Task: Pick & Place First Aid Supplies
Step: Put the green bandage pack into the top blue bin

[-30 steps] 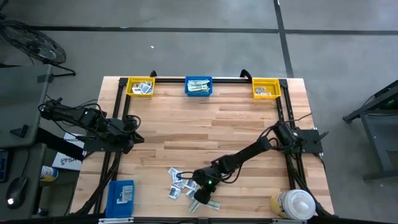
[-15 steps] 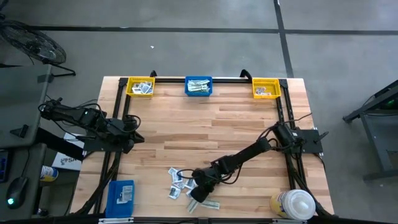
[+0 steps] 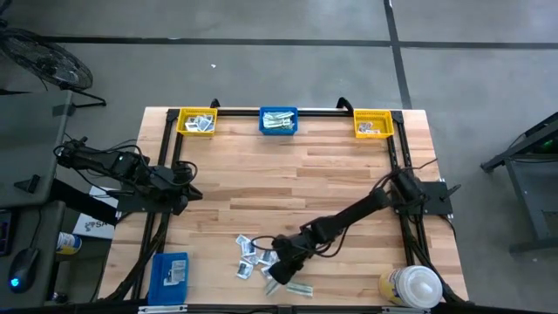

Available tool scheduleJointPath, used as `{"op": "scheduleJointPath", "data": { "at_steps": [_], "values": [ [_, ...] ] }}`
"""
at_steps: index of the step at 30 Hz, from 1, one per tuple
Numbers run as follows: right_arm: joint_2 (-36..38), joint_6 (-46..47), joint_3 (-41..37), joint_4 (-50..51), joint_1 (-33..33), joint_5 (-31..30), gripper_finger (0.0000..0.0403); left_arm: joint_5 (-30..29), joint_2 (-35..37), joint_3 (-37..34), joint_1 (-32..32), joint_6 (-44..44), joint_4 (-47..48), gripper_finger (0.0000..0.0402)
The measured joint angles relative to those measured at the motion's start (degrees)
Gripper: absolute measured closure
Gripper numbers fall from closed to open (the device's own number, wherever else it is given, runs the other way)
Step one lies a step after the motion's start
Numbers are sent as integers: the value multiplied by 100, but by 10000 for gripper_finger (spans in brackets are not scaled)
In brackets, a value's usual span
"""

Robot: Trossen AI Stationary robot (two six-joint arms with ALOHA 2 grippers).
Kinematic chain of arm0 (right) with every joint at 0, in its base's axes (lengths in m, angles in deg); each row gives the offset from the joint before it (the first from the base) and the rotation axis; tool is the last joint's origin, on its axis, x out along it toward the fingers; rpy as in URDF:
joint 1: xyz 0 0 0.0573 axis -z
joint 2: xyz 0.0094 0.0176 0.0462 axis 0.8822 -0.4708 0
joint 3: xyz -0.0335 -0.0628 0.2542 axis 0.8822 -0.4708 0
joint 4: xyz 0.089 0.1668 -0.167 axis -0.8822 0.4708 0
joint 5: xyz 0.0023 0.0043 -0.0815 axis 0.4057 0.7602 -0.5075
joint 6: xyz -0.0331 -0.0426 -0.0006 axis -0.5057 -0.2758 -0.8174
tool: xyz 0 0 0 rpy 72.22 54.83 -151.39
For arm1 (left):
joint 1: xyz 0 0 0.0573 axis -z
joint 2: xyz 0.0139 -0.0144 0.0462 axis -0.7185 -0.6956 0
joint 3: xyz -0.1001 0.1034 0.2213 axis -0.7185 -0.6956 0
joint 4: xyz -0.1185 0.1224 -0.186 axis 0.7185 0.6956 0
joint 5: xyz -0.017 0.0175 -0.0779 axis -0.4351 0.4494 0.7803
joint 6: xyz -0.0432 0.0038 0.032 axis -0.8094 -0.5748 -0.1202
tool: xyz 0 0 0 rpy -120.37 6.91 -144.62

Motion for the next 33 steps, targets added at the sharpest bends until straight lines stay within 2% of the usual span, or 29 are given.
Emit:
{"op": "scheduleJointPath", "data": {
  "at_steps": [13,17,22,28,33],
  "values": [
    [1228,-603,6,1243,427,-1682,403,-12,0,0,0,0,-39,348],
    [1615,-994,15,1584,800,-2283,403,-25,0,0,0,-1,-41,348],
    [1981,-1714,15,1969,1588,-2920,403,-137,0,0,0,-2,-41,348],
    [2147,-2661,15,2002,2835,-2965,403,-146,0,0,0,-2,-43,348],
    [2114,-3383,15,1757,3936,-2641,403,-322,0,0,1,-21,-78,348]
  ]
}}
